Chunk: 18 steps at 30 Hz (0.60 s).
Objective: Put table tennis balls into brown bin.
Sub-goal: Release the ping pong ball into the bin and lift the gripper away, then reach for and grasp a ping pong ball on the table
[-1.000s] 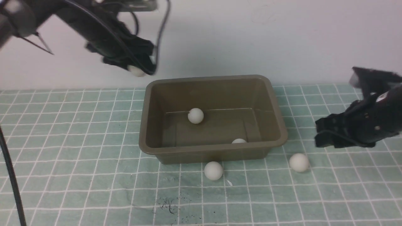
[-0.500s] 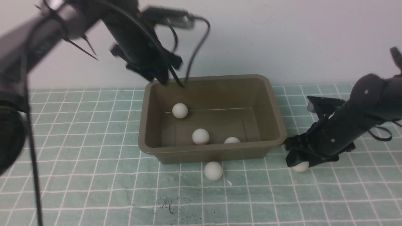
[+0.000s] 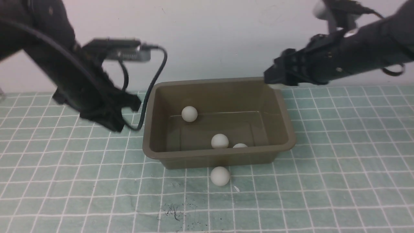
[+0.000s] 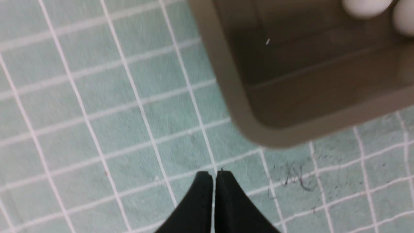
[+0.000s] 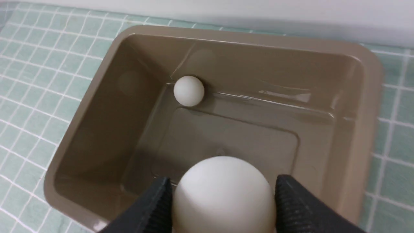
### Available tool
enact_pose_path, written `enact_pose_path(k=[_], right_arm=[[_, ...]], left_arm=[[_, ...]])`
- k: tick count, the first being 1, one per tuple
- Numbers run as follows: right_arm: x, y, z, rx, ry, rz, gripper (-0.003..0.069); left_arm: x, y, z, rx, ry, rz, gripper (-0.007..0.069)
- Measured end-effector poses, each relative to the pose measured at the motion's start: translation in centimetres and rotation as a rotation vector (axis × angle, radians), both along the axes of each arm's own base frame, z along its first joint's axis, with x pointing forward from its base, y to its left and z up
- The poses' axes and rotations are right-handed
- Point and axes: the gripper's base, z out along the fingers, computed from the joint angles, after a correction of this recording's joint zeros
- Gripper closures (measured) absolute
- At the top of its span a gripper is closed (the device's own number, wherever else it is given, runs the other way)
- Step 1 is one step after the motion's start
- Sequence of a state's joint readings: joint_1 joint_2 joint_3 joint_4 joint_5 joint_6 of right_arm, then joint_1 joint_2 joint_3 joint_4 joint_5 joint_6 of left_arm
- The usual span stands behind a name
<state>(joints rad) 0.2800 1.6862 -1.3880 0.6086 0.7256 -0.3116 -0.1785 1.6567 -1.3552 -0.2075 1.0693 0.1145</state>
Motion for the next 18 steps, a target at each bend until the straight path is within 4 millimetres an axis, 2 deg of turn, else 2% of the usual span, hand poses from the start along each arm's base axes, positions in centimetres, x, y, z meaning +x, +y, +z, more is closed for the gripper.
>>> enact_pose_path(k=[3,6,8,11,13,14,15,18], right_arm=[[1.1,0.7,-0.6,-0.012,0.075,0.040,0.0114],[0.3,0.9,0.2,-0.029,0.158,0.086,0.0084],[-1.1,1.2,1.0,-0.053,0.205,0.128,0.0125],[-3.6,2.0,1.3,-0.091,0.245,0.175,0.0223],[-5.3,2.9,0.7,-0.113,0.265,0.205,0.0277],[-7.0,4.1,-0.9,-0.127,0.287,0.227,0.0331],[-7.8,4.9,-1.5,-0.132,0.290,0.242,0.0342],[-9.9,7.5,-6.1,-0.158,0.294,0.262,0.0362]], left_arm=[[-2.1,0.3,-1.5,-0.009,0.013,0.013,0.0629],[-3.6,0.2,-2.5,-0.045,0.024,-0.013,0.0629],[-4.1,-0.1,-3.0,-0.082,0.024,-0.033,0.0629],[-4.5,-0.4,-3.5,-0.130,0.017,-0.048,0.0629],[-4.7,-0.6,-3.7,-0.148,0.017,-0.052,0.0629],[-4.9,-0.7,-3.8,-0.161,0.017,-0.062,0.0629],[-4.9,-0.7,-3.7,-0.164,0.015,-0.066,0.0629],[-5.2,-0.6,-3.3,-0.166,-0.002,-0.073,0.0629]])
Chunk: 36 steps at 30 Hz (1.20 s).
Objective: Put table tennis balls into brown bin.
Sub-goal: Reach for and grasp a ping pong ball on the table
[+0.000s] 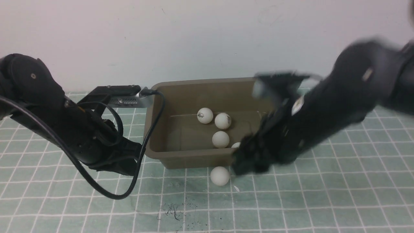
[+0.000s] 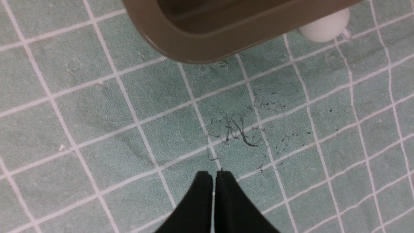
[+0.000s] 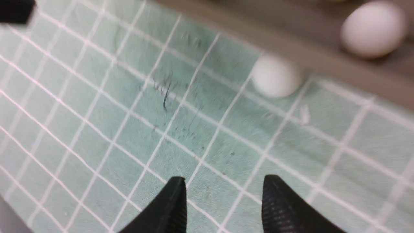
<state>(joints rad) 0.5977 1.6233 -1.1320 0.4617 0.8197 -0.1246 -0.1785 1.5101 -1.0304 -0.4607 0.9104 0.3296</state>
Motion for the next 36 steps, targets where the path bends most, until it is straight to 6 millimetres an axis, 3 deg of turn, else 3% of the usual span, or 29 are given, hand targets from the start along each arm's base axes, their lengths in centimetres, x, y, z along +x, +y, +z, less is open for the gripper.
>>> enact_pose_path(k=[4,5,12,21,25,29,30,33,36], right_arm=[[-0.3,1.9,-3.4,-0.013,-0.017,-0.008,0.0332],[0.3,2.8,-5.3,-0.017,-0.034,-0.027,0.0297],[2.4,3.9,-9.4,-0.016,-0.113,-0.110,0.0172],[3.8,4.1,-9.6,0.035,-0.249,-0.175,0.0144],[4.1,4.1,-11.7,0.003,-0.224,-0.181,0.0146],[4.2,4.0,-12.0,-0.002,-0.223,-0.185,0.0213],[4.2,4.0,-12.0,-0.007,-0.211,-0.180,0.0295],[3.3,3.7,-10.8,-0.033,-0.163,-0.121,0.0296],[2.3,3.2,-7.7,-0.038,-0.163,-0.057,0.0296]], left_arm=[[-0.4,0.1,0.7,-0.004,-0.027,-0.002,0.0629],[-0.5,0.1,1.1,-0.003,-0.041,-0.005,0.0629],[-1.1,0.5,2.1,0.027,-0.085,-0.019,0.0629],[-1.3,0.6,2.4,0.044,-0.096,-0.028,0.0629],[-1.4,0.7,2.4,0.046,-0.086,-0.034,0.0629],[-1.5,0.7,2.3,0.047,-0.080,-0.036,0.0629],[-1.5,0.7,2.3,0.047,-0.080,-0.036,0.0629],[-1.5,0.7,2.3,0.048,-0.077,-0.038,0.0629],[-1.5,0.7,2.3,0.048,-0.076,-0.038,0.0629]])
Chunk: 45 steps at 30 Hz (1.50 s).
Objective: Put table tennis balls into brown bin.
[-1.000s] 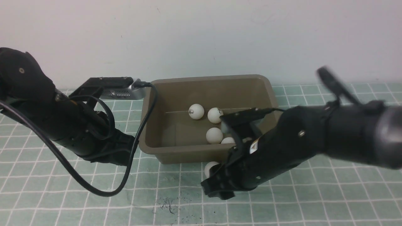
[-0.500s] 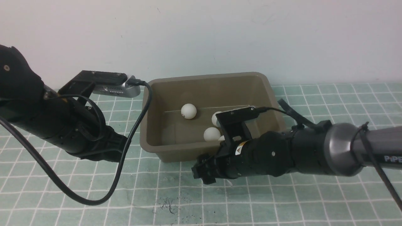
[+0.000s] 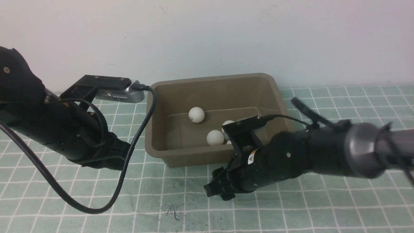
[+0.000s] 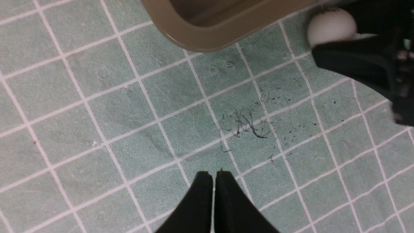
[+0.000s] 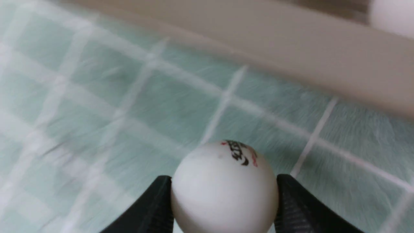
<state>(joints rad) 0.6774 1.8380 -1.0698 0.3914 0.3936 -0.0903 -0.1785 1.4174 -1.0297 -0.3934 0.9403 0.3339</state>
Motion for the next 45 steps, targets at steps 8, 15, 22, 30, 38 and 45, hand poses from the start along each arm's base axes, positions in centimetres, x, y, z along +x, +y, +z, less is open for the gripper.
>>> enact_pose_path(k=[8,15,22,30,38,45], right_arm=[[2.7,-3.5,11.1,0.120,-0.251,-0.065,0.0296],[8.1,-4.6,12.6,0.076,-0.183,-0.100,0.0141],[5.0,-7.9,20.7,-0.123,-0.194,-0.158,0.0242],[-9.3,-16.3,29.4,-0.054,-0.399,-0.335,0.0662],[-21.8,-22.0,24.3,0.275,-0.832,-0.340,0.0672],[-26.4,-23.9,16.2,0.431,-1.060,-0.326,0.0672]], left_arm=[[-0.5,0.0,0.2,0.000,0.027,-0.014,0.0629],[-2.5,0.3,2.7,-0.016,-0.041,-0.023,0.0629],[-5.6,0.9,6.4,-0.050,-0.179,-0.008,0.0629],[-9.3,1.5,9.1,-0.075,-0.311,-0.011,0.0629],[-11.2,1.7,10.5,-0.108,-0.385,-0.012,0.0629],[-11.8,1.7,10.9,-0.145,-0.387,0.013,0.0629]])
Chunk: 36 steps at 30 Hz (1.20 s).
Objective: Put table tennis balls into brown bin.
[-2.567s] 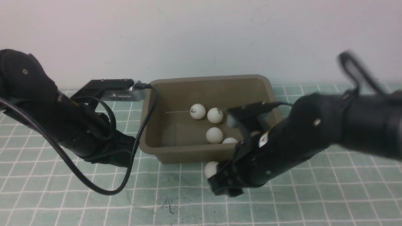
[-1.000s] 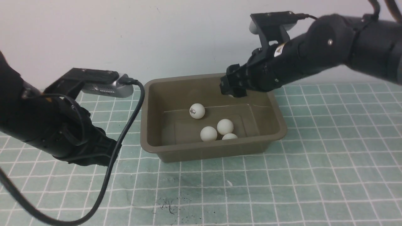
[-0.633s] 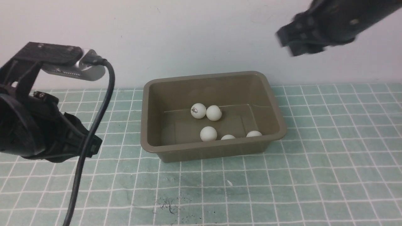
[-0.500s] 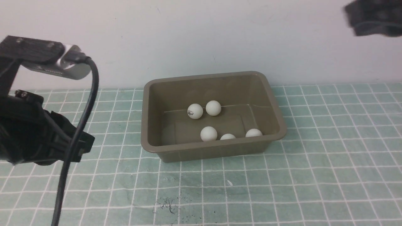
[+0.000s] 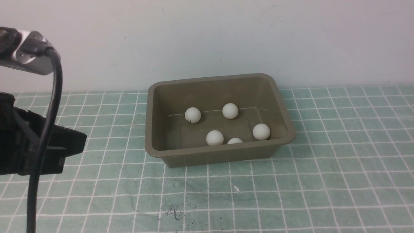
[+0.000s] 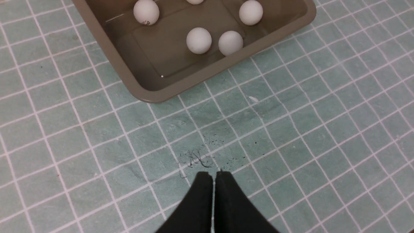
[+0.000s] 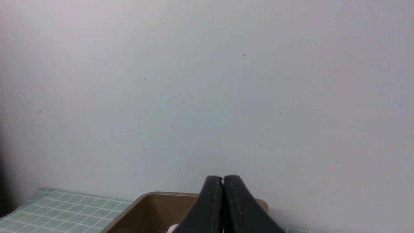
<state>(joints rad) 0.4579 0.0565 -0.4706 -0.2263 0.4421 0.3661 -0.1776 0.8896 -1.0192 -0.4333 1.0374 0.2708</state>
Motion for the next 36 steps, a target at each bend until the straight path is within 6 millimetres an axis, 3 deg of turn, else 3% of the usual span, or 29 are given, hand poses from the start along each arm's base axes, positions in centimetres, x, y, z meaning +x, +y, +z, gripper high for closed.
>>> enact_pose_path(k=[4,8,9,10,13,19,32,36], right_arm=[[-0.1,0.0,-2.2,0.046,0.000,0.012,0.0672],[-0.1,0.0,-2.0,0.053,-0.025,0.017,0.0672],[-0.1,0.0,-2.0,0.049,-0.024,0.015,0.0672],[-0.1,0.0,-2.1,0.049,-0.022,0.015,0.0672],[-0.1,0.0,-2.1,0.046,-0.015,0.012,0.0672],[-0.1,0.0,-2.1,0.045,-0.014,0.012,0.0672],[-0.1,0.0,-2.2,0.042,-0.013,0.010,0.0672],[-0.1,0.0,-2.2,0.042,-0.012,0.010,0.0672]], left_arm=[[-1.5,0.3,0.8,-0.027,-0.048,0.022,0.0629],[-4.4,1.0,2.2,-0.066,-0.152,0.069,0.0629],[-6.2,1.6,3.0,-0.081,-0.232,0.098,0.0629],[-6.2,1.6,3.0,-0.081,-0.235,0.101,0.0629],[-9.7,2.7,4.1,-0.090,-0.402,0.139,0.0629],[-13.0,3.4,4.5,-0.094,-0.512,0.147,0.0629],[-13.7,3.6,4.5,-0.080,-0.539,0.137,0.0629],[-12.9,3.6,3.7,-0.057,-0.556,0.150,0.0629]])
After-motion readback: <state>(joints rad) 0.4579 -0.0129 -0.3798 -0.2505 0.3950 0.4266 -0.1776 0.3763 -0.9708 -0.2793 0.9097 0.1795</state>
